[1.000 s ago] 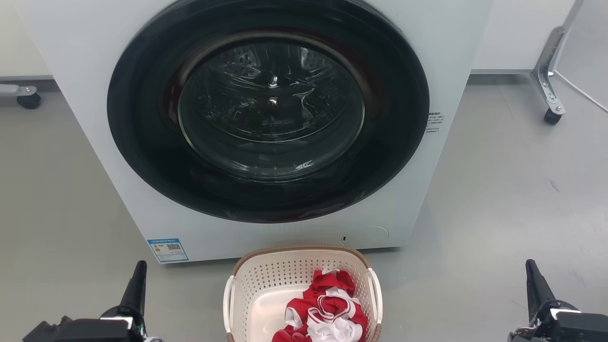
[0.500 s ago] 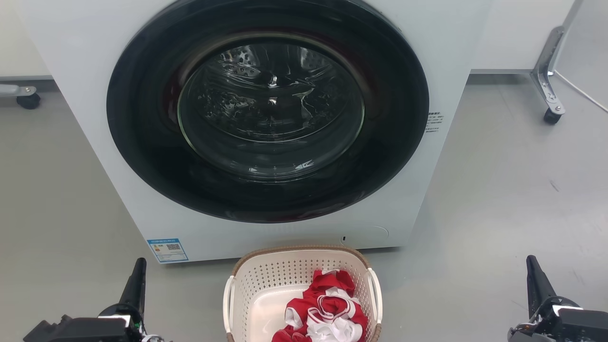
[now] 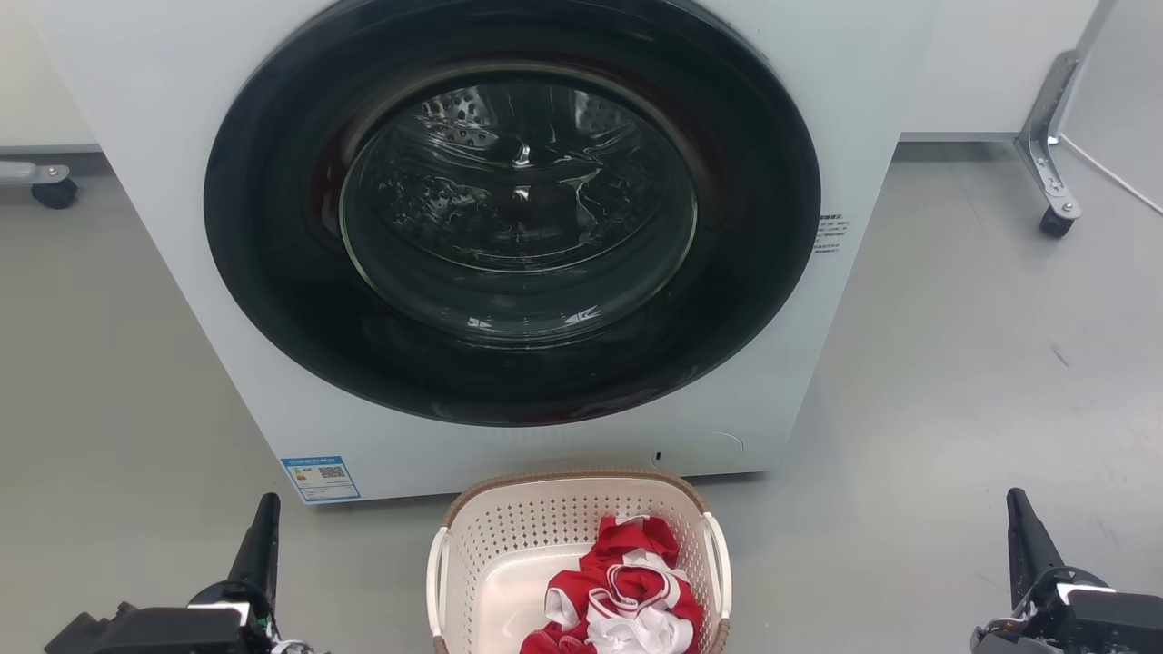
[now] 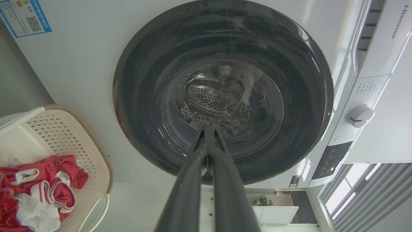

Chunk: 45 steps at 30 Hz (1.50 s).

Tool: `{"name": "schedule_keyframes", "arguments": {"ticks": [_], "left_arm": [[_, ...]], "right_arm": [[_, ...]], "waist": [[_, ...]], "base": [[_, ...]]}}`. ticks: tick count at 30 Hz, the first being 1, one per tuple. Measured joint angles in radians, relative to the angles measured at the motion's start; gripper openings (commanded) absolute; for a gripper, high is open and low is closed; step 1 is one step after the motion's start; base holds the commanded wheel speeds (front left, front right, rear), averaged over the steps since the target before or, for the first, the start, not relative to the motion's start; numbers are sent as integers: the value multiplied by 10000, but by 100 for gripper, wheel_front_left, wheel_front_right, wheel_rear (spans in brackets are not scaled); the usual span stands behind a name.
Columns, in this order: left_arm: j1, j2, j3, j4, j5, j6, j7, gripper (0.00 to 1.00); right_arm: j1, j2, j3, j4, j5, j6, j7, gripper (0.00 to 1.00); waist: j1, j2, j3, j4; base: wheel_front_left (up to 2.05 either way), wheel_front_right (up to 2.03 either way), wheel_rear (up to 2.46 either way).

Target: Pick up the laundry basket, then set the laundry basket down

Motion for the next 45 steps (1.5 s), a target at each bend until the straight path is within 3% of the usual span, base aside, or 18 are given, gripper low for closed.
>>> {"name": "schedule_keyframes", "arguments": {"ticks": [45], "left_arm": [[0, -2, 0, 13, -2, 0, 0, 0]], "right_arm": [[0, 2, 0, -2, 12, 0, -2, 0]], "waist": [[0, 0, 0, 0]], "base": [[0, 0, 0]]}}
